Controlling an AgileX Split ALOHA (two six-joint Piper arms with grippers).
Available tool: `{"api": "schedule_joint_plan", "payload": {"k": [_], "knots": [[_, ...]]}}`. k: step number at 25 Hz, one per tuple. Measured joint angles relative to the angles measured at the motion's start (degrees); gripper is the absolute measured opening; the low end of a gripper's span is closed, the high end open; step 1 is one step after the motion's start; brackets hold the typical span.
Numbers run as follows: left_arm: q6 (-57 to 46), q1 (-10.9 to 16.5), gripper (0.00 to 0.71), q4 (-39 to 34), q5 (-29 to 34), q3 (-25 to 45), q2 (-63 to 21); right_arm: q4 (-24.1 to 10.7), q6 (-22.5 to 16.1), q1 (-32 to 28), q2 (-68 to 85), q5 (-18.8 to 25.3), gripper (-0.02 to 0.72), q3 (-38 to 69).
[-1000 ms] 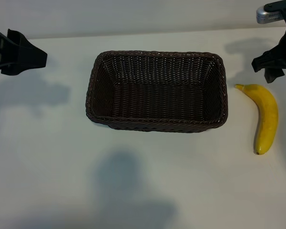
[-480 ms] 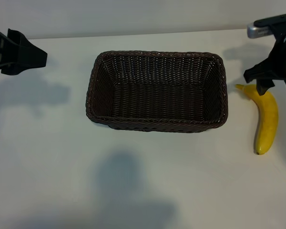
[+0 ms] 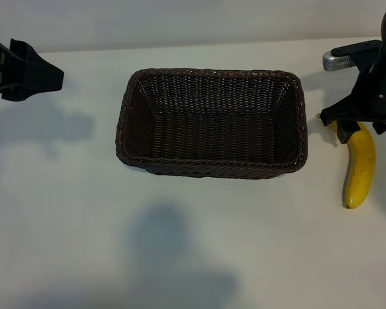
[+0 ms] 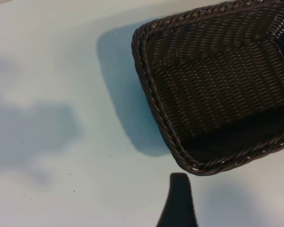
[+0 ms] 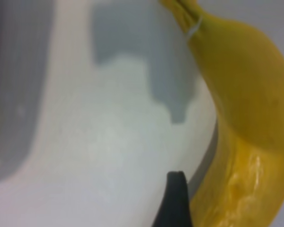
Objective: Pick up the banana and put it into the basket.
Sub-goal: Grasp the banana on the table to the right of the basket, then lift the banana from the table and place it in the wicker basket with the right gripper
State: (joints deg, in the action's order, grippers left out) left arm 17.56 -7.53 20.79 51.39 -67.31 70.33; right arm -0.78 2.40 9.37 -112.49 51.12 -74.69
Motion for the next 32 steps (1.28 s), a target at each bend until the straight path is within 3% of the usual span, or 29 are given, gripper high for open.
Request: {"api": "schedule_joint_plan", "payload": {"k": [14, 16, 19, 20, 32], "knots": [[0.0, 0.0, 0.610, 0.0, 0.0, 0.0, 0.0, -0.1, 0.2, 0.0, -3.6, -1.3, 0.598, 0.0], [0.0, 0.0, 0.610, 0.0, 0.0, 0.0, 0.0, -0.1, 0.2, 0.0, -4.1, -1.1, 0.568, 0.0], [0.0, 0.0, 0.610, 0.0, 0.0, 0.0, 0.0, -0.1, 0.4, 0.0, -4.2, -0.7, 0.438, 0.0], [0.0, 0.0, 0.610, 0.0, 0.0, 0.0, 0.0, -0.1, 0.4, 0.0, -4.2, -0.7, 0.429, 0.0], [0.0, 0.0, 0.610, 0.0, 0.0, 0.0, 0.0, -0.9, -0.2, 0.0, -4.2, 0.1, 0.428, 0.0]]}}
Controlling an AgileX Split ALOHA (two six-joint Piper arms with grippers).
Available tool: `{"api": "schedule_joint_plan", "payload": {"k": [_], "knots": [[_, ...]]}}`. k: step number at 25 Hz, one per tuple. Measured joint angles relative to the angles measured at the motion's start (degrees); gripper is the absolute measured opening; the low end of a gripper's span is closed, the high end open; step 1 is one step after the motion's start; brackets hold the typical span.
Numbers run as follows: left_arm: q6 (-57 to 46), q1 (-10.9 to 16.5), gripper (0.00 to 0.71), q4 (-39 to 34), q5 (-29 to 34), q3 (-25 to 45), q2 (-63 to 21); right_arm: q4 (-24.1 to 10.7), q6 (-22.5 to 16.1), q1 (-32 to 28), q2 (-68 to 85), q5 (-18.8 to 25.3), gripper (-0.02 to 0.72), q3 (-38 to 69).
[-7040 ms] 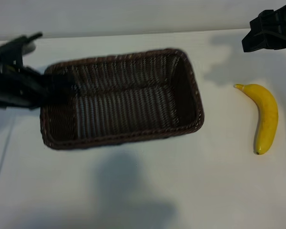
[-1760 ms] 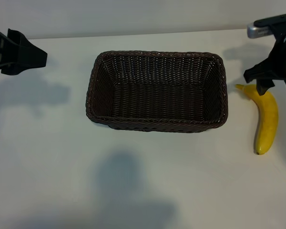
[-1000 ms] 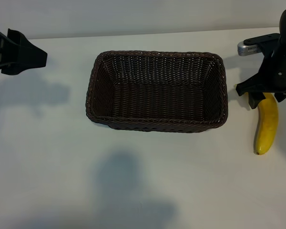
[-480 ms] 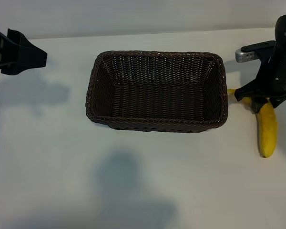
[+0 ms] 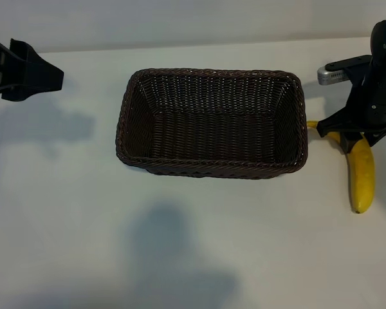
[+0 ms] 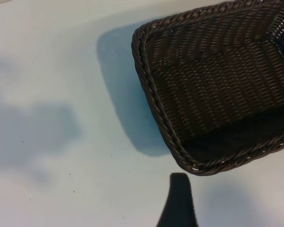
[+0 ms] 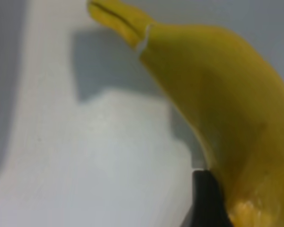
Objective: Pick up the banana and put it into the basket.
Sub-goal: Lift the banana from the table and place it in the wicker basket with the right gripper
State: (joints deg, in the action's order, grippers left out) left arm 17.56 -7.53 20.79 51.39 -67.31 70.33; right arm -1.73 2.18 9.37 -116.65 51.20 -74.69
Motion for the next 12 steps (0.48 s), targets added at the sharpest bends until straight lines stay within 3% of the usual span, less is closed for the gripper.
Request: {"api": "schedule_joint_plan", "payload": {"k": [12], "knots": [[0.0, 0.0, 0.610, 0.0, 0.0, 0.0, 0.0, -2.7, -1.5, 0.0, 10.0, 6.7, 0.428, -6.9]]}}
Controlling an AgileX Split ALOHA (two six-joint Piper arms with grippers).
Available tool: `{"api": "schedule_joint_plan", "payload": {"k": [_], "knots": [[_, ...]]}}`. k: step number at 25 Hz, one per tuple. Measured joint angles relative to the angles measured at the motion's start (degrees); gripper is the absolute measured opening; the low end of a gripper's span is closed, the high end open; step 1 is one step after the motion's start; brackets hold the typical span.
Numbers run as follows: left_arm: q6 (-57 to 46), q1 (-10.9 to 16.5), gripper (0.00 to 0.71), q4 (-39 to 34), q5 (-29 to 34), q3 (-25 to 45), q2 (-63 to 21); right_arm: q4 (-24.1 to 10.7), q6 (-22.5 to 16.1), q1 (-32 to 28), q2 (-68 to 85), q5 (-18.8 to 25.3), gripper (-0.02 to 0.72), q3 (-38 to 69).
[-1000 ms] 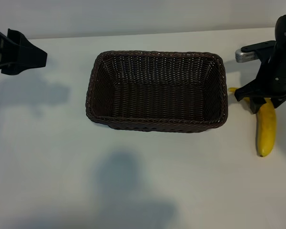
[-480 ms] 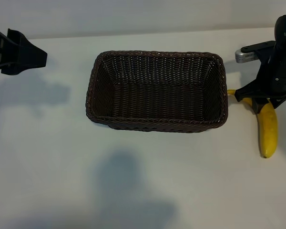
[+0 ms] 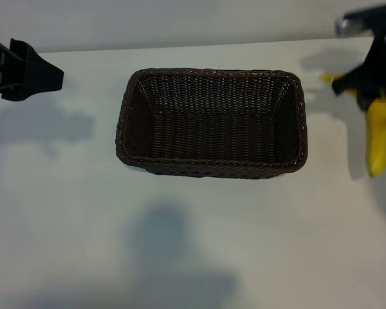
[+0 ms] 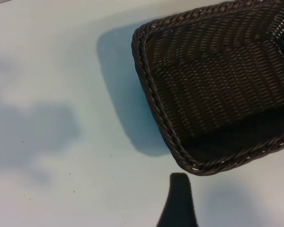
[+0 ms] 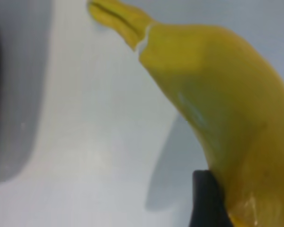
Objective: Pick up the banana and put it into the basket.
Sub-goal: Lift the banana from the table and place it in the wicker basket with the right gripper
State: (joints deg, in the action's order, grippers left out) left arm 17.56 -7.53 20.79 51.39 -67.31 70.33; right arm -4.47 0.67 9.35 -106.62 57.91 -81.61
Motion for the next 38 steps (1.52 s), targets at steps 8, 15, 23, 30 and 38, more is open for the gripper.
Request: {"api": "schedule_joint_plan", "payload": {"k": [8, 15, 23, 30, 38], "knots": [[0.0, 0.0, 0.610, 0.0, 0.0, 0.0, 0.0, 5.8, 0.5, 0.0, 10.7, 5.3, 0.428, -7.5], [0.0, 0.0, 0.610, 0.0, -0.2, 0.0, 0.0, 25.7, 10.9, 0.0, 11.4, 3.5, 0.428, -7.9], [0.0, 0.0, 0.610, 0.2, -0.2, 0.0, 0.0, 30.6, 15.7, 3.9, 5.4, 3.1, 0.428, -7.9], [0.0, 0.0, 0.610, 0.2, -0.2, 0.0, 0.0, 30.6, 17.2, 9.1, -1.6, 0.2, 0.428, -7.9], [0.0, 0.0, 0.610, 0.2, -0.2, 0.0, 0.0, 31.5, 20.3, 9.4, -3.5, -4.3, 0.428, -7.9]]}}
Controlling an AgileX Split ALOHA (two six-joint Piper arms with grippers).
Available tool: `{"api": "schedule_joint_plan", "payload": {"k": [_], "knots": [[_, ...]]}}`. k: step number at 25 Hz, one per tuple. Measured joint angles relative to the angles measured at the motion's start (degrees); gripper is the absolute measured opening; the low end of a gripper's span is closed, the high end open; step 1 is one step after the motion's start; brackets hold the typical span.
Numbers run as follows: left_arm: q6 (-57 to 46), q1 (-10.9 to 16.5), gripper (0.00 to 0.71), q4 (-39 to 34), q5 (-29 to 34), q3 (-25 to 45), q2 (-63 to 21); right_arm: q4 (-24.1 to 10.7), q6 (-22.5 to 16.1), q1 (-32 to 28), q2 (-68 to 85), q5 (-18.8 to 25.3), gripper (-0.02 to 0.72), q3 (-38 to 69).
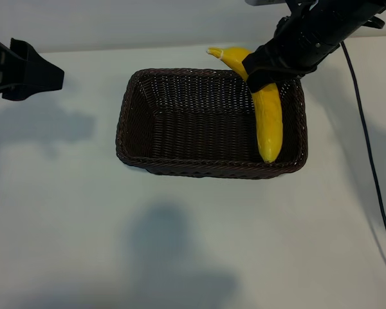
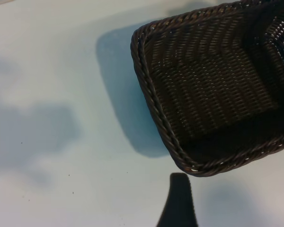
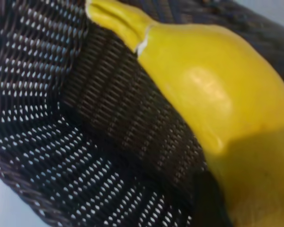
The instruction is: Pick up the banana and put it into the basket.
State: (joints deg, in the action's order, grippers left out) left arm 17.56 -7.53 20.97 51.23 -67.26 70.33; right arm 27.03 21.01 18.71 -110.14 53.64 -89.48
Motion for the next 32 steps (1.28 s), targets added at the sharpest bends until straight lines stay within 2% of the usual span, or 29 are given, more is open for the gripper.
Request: {"api": "schedule_joint_plan", "payload": {"k": [7, 11, 15, 17, 21, 23, 32], "knots": [[0.0, 0.0, 0.610, 0.0, 0.0, 0.0, 0.0, 2.4, 3.6, 0.0, -1.5, -1.1, 0.428, 0.0], [0.0, 0.0, 0.610, 0.0, 0.0, 0.0, 0.0, 4.2, 3.8, 0.0, -2.7, -1.2, 0.428, 0.0], [0.0, 0.0, 0.610, 0.0, 0.0, 0.0, 0.0, 4.5, 3.8, 0.0, -2.9, -0.4, 0.432, 0.0], [0.0, 0.0, 0.610, 0.0, 0.0, 0.0, 0.0, 4.5, 3.8, 0.0, -2.9, 0.2, 0.477, 0.0], [0.0, 0.0, 0.610, 0.0, 0.0, 0.0, 0.0, 4.7, 3.7, 0.0, -2.9, 0.4, 0.644, 0.0], [0.0, 0.0, 0.610, 0.0, 0.0, 0.0, 0.0, 4.9, 3.5, 0.0, -2.9, 0.4, 0.688, 0.0], [0.1, 0.0, 0.610, 0.0, 0.0, 0.0, 0.0, 5.6, 2.6, 0.0, -0.6, 2.8, 0.674, 0.0]]}}
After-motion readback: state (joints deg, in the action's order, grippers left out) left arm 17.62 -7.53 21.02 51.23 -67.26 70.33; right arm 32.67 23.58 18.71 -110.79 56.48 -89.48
